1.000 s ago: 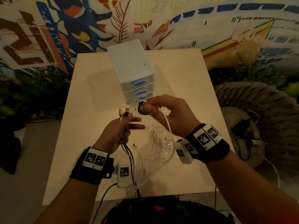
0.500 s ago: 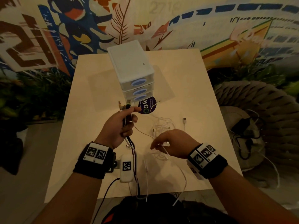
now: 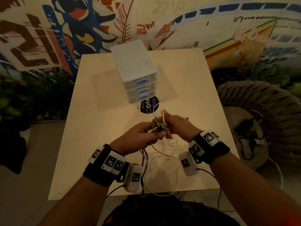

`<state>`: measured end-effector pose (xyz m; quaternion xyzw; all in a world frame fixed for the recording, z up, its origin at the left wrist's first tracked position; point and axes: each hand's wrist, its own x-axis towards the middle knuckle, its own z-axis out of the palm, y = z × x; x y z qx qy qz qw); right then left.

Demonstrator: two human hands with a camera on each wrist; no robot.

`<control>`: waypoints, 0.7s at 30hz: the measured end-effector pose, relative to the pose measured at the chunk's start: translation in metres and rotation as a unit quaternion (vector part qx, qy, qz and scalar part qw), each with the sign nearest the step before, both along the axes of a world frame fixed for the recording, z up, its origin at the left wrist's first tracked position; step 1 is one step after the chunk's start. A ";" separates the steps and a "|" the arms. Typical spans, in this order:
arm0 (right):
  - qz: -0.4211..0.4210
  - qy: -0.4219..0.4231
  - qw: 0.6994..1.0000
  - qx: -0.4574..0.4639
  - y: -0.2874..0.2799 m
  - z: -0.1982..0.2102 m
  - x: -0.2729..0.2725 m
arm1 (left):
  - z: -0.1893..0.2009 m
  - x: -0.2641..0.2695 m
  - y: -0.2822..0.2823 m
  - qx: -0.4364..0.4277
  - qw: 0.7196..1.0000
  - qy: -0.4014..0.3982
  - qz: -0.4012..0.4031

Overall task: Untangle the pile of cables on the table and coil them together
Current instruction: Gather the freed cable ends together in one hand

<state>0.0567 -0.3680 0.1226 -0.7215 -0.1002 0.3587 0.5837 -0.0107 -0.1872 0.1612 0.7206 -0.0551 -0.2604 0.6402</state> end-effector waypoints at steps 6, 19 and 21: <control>-0.133 0.095 0.964 0.210 0.007 0.025 0.024 | 0.000 -0.009 0.001 0.024 0.999 -0.003 -0.032; 0.079 0.010 0.991 -0.111 0.006 0.011 -0.005 | -0.004 -0.013 -0.001 0.114 0.989 -0.092 -0.004; 0.041 0.019 0.996 -0.082 0.003 0.008 -0.006 | -0.009 -0.013 0.000 0.115 0.988 -0.092 0.054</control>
